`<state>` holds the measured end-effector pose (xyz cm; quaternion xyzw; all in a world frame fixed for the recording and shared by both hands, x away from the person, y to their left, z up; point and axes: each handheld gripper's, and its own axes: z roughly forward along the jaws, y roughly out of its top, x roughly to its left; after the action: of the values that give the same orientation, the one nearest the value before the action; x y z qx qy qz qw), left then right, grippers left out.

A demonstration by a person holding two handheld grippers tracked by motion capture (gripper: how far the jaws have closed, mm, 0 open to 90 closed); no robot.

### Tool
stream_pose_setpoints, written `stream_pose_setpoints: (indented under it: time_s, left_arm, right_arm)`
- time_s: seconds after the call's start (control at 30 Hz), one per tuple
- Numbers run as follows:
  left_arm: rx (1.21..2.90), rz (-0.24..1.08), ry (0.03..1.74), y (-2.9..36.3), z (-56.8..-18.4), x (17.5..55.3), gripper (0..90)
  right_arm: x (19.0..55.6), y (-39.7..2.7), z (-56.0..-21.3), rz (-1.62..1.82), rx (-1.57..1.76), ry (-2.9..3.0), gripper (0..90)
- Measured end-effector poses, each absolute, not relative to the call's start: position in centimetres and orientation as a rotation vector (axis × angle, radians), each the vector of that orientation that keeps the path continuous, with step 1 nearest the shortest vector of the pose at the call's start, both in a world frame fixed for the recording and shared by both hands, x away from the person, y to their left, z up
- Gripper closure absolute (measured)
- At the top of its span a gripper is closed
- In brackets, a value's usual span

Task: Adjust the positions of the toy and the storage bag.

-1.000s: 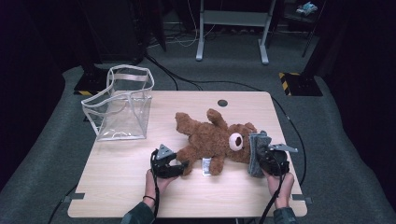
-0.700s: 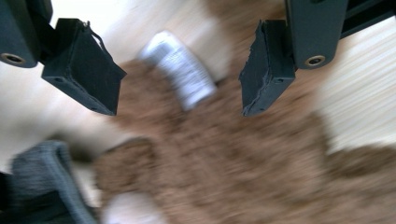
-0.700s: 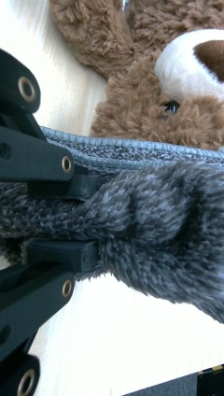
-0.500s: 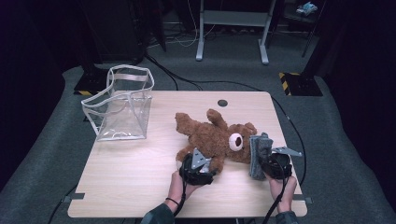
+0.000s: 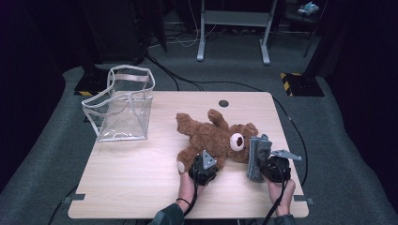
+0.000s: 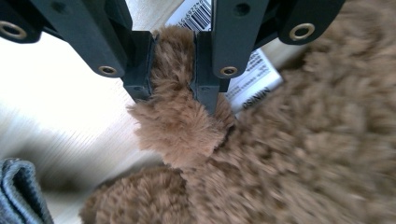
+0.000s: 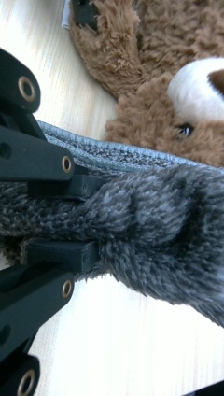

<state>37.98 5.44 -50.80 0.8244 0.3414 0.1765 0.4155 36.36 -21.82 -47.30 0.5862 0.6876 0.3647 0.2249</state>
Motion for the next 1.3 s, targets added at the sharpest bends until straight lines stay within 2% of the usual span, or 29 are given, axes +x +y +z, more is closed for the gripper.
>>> stream_pose_setpoints:
  time_s: [0.27,0.43,0.47,0.73,1.0,1.17,1.3]
  left_arm:
    - [1.975,0.402,0.855,6.8,-47.9,38.3,76.2]
    - [1.948,0.394,0.854,6.8,-46.7,38.5,76.5]
    - [1.942,0.391,0.852,6.7,-46.3,38.6,76.5]
    - [1.897,0.358,0.841,5.6,-44.5,39.1,76.5]
    - [1.875,0.339,0.847,5.6,-44.3,39.2,76.6]
    - [1.875,0.341,0.844,5.5,-44.1,39.1,76.5]
    - [1.873,0.346,0.855,5.1,-44.0,39.3,76.5]
  right_arm:
    - [36.0,-19.8,-45.1,1.081,1.533,1.869,73.5]
    - [36.0,-17.4,-43.5,1.132,1.452,1.891,73.4]
    - [35.9,-15.8,-42.9,1.134,1.405,1.910,73.5]
    - [35.0,-12.3,-43.9,1.171,1.331,1.964,73.5]
    - [37.6,-14.2,-46.1,1.018,1.405,1.939,73.5]
    - [37.3,-15.1,-45.7,1.001,1.412,1.888,73.3]
    - [36.5,-13.4,-44.9,1.100,1.360,1.920,73.5]
